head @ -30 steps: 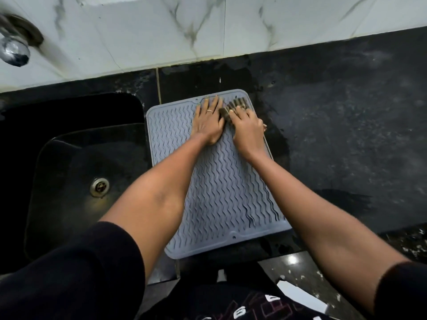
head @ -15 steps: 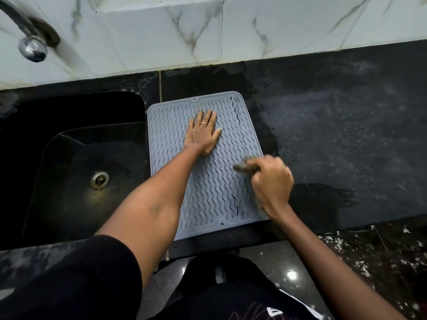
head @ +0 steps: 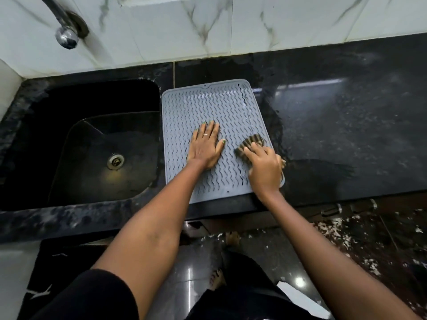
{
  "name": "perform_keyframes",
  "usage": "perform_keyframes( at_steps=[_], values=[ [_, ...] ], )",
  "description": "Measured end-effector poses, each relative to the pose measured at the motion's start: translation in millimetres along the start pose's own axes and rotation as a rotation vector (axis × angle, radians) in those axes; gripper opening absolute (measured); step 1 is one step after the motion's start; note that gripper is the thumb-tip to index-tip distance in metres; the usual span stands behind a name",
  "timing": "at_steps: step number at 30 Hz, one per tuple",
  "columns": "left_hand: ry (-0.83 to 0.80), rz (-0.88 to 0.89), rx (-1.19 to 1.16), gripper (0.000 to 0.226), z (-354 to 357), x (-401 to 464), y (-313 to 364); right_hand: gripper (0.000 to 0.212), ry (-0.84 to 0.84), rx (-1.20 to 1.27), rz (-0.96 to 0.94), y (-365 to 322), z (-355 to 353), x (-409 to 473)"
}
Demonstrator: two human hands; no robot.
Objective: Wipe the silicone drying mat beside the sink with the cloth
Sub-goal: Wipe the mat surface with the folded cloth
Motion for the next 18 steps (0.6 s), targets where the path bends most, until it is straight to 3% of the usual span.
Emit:
perform_keyframes(
  at_steps=[4,7,9,11,15,18],
  values=[
    [0.019,-0.016,-0.022,0.062,8.2,-29.2,4.3,0.031,0.039,0.020,0.048,-2.6,-19.6,-24.8],
    [0.011,-0.020,-0.010,0.063,11.1,-46.0,7.3,0.025,0.101,0.268,0.289,-14.1,-30.5,9.5],
    [0.016,-0.018,-0.015,0.063,12.9,-54.2,8.0,0.023,0.130,0.385,0.298,-28.7,-27.1,41.7],
    [0.032,-0.013,-0.019,0.063,14.5,-60.3,6.4,0.024,0.070,0.327,0.197,-39.3,-16.0,69.1],
    [0.052,0.017,-0.040,0.063,15.8,-64.8,2.2,0.041,-0.305,-0.030,0.056,-23.7,6.6,75.9],
    [0.069,0.021,-0.043,0.063,18.5,-65.8,1.0,0.039,-0.191,-0.112,-0.011,-11.4,1.7,33.4]
  ],
)
Point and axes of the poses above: each hand's wrist, its own x-axis towards the middle knuckle, its own z-axis out of the palm, y = z × x, the point moved 1 cm from there along x, towards the middle knuckle, and after that the axes turned 5 degrees about -x, right-handed, at the moved point
